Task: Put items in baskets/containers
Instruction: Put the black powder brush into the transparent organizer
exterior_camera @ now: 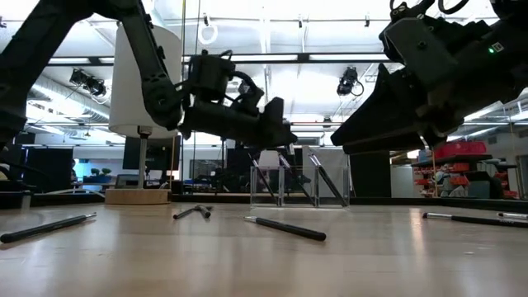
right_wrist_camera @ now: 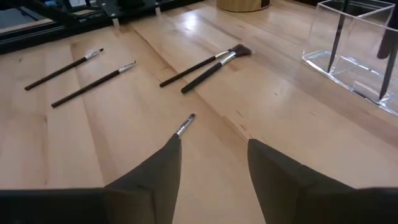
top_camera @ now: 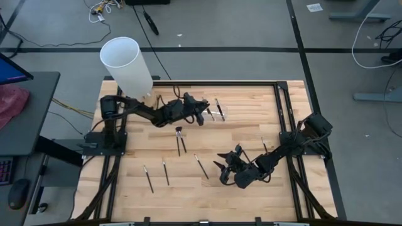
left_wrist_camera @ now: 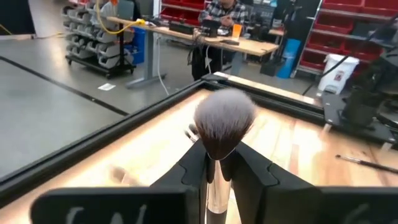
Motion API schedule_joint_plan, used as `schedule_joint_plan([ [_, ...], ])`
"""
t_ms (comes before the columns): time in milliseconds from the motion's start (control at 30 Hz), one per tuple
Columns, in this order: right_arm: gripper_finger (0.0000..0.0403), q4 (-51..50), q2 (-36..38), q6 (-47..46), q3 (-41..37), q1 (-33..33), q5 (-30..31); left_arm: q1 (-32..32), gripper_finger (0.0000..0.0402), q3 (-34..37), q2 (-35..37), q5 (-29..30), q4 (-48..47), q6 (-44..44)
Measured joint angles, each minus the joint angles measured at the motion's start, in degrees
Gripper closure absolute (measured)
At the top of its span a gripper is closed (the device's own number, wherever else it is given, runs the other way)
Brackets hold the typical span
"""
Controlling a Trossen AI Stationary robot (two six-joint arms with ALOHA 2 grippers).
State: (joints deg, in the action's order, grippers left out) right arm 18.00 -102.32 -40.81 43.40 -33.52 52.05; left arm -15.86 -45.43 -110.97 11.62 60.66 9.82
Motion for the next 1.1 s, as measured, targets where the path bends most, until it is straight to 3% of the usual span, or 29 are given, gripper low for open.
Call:
schedule_joint_plan([
  [767,0.0219,0.2,0.0,0.8,0.0,0.1,1.1,0.4,0.0331,-0.6,-0.1,1.4,-6.0,6.4],
  [1100,0.0219,0.2,0.0,0.9,0.0,0.1,1.1,0.4,0.0245,-0.6,-0.1,1.3,-7.4,6.4],
])
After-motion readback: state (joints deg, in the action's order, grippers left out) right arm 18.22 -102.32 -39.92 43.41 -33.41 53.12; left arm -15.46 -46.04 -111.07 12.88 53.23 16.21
